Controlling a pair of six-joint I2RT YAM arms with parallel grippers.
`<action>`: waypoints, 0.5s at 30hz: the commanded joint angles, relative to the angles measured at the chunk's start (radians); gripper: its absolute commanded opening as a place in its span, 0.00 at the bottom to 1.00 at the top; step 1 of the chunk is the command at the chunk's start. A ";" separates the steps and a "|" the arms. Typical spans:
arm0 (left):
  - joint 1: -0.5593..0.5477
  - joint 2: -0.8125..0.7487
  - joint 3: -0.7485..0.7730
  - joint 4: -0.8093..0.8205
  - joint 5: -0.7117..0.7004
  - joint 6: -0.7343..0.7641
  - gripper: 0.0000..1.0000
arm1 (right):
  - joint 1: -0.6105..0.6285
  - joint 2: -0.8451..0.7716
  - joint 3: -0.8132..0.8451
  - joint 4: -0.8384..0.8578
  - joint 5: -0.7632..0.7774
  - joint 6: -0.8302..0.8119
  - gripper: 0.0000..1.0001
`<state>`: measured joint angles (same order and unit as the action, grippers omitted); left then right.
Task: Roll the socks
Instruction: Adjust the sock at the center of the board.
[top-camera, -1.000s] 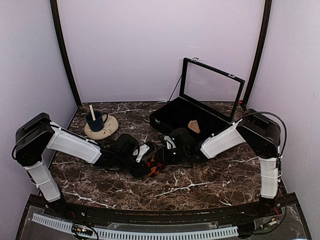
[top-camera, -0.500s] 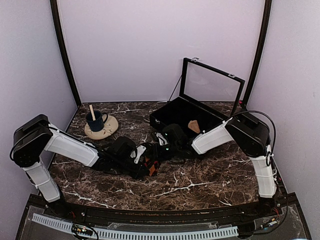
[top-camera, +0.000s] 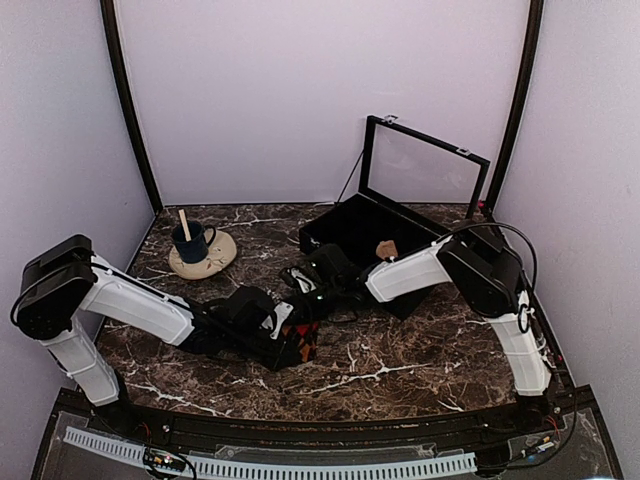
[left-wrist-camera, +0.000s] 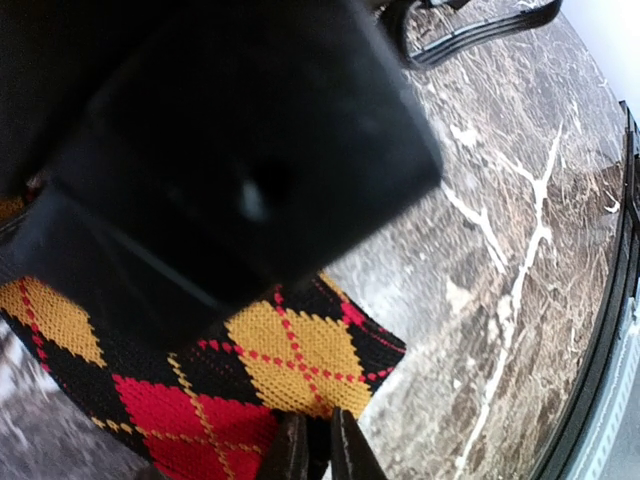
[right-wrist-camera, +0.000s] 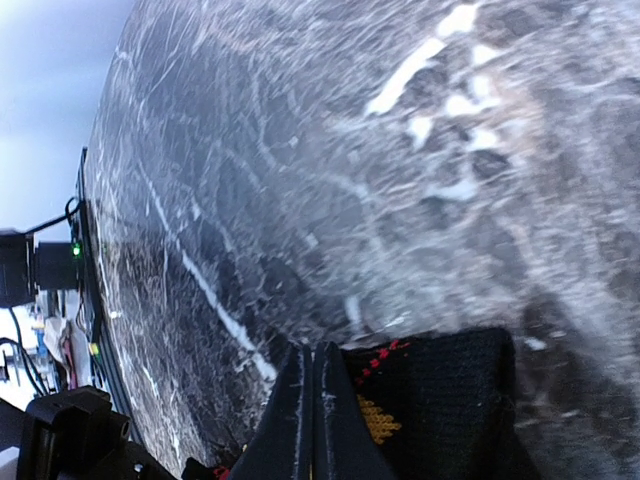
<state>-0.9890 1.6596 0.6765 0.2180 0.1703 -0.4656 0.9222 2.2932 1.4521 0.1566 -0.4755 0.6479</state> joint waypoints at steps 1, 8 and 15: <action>-0.047 -0.016 -0.060 -0.114 0.046 -0.077 0.11 | 0.027 0.073 -0.010 -0.176 -0.003 -0.050 0.00; -0.081 -0.031 -0.069 -0.107 0.015 -0.125 0.12 | 0.026 0.090 0.059 -0.283 -0.035 -0.138 0.00; -0.083 -0.103 -0.014 -0.196 -0.085 -0.118 0.25 | 0.011 0.029 0.114 -0.359 0.010 -0.234 0.02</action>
<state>-1.0557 1.6051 0.6476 0.1818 0.1101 -0.5770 0.9333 2.3150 1.5589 -0.0345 -0.5392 0.4950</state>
